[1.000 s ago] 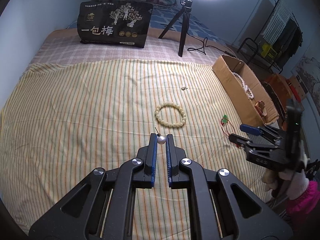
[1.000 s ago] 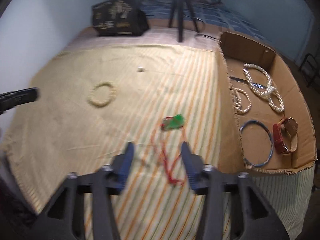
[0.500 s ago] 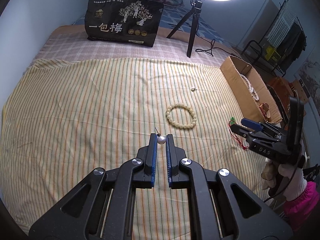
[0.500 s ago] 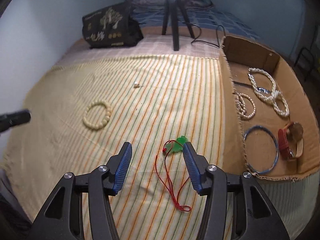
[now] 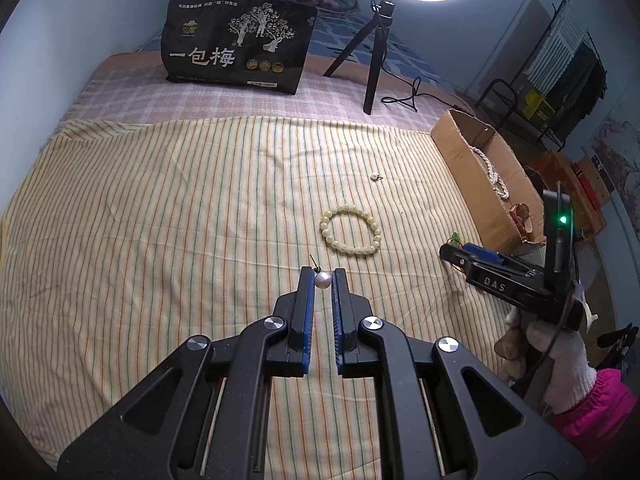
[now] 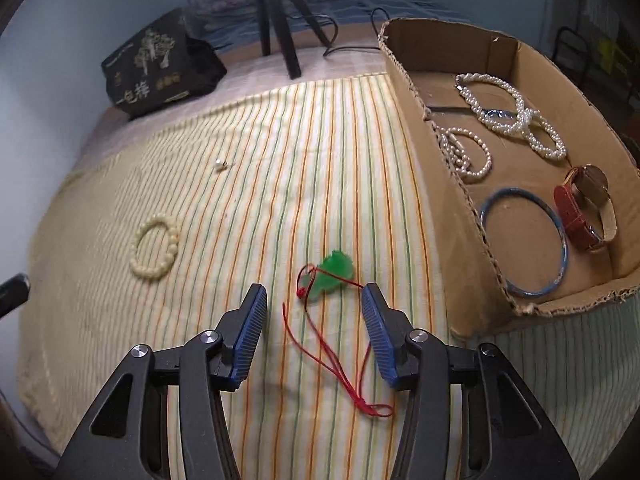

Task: Organize jewelry
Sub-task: 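Close the right tool on the green jade pendant's red cord, then carry the earring and jade pendant over the cardboard box with both tools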

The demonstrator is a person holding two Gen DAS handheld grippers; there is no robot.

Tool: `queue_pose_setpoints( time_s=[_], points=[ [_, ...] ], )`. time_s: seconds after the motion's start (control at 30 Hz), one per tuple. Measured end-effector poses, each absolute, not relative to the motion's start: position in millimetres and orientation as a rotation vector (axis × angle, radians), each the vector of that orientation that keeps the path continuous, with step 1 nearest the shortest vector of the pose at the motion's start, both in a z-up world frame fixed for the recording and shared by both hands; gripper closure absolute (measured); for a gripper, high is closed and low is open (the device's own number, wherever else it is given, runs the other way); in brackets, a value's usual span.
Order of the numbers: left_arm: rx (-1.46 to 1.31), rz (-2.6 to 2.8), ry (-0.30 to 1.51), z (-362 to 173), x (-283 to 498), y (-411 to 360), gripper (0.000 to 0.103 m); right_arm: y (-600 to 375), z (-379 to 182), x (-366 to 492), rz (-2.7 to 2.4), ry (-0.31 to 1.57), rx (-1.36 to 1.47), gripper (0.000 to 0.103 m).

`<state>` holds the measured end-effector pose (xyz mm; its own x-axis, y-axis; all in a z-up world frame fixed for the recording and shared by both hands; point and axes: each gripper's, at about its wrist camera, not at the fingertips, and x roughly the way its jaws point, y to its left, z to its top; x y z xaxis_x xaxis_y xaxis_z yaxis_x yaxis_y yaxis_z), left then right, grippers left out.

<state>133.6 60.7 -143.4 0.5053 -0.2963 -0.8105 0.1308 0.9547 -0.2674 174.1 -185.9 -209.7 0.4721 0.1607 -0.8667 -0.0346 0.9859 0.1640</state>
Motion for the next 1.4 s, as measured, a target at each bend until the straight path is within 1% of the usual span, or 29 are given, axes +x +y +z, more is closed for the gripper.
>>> queue_pose_setpoints(
  time_s=[0.13, 0.17, 0.2, 0.23, 0.3, 0.37, 0.5, 0.7, 0.73, 0.77, 1.03, 1.4],
  points=[
    [-0.188, -0.252, 1.007, -142, 133, 66, 0.097, -177, -215, 179, 0.093, 1.064, 0.095, 0.055],
    [-0.190, -0.250, 1.005, -142, 133, 67, 0.097, -174, -216, 180, 0.092, 1.059, 0.082, 0.056],
    [-0.191, -0.248, 1.004, -142, 132, 68, 0.097, -170, -217, 181, 0.091, 1.054, 0.060, 0.063],
    [-0.192, -0.246, 1.002, -141, 132, 69, 0.097, -168, -218, 182, 0.091, 1.050, 0.046, 0.066],
    [-0.194, -0.241, 1.000, -141, 131, 72, 0.097, -168, -219, 182, 0.112, 1.047, 0.051, 0.083],
    [-0.197, -0.238, 1.001, -141, 132, 74, 0.097, -167, -220, 180, 0.133, 1.047, 0.051, 0.090],
    [-0.203, -0.237, 1.002, -140, 132, 75, 0.097, -163, -219, 172, 0.164, 1.037, 0.002, 0.091],
    [-0.224, -0.241, 0.991, -135, 132, 77, 0.097, -169, -205, 165, 0.200, 1.024, 0.029, 0.092],
    [-0.229, -0.244, 0.988, -134, 132, 77, 0.097, -169, -198, 162, 0.209, 1.010, 0.024, 0.093],
    [-0.234, -0.246, 0.985, -132, 132, 76, 0.097, -169, -194, 161, 0.215, 1.001, 0.019, 0.098],
    [-0.229, -0.266, 0.965, -122, 131, 62, 0.097, -177, -155, 147, 0.259, 0.920, 0.032, 0.098],
    [-0.222, -0.318, 0.938, -105, 136, 31, 0.097, -209, -116, 136, 0.264, 0.846, 0.078, 0.098]
  ],
)
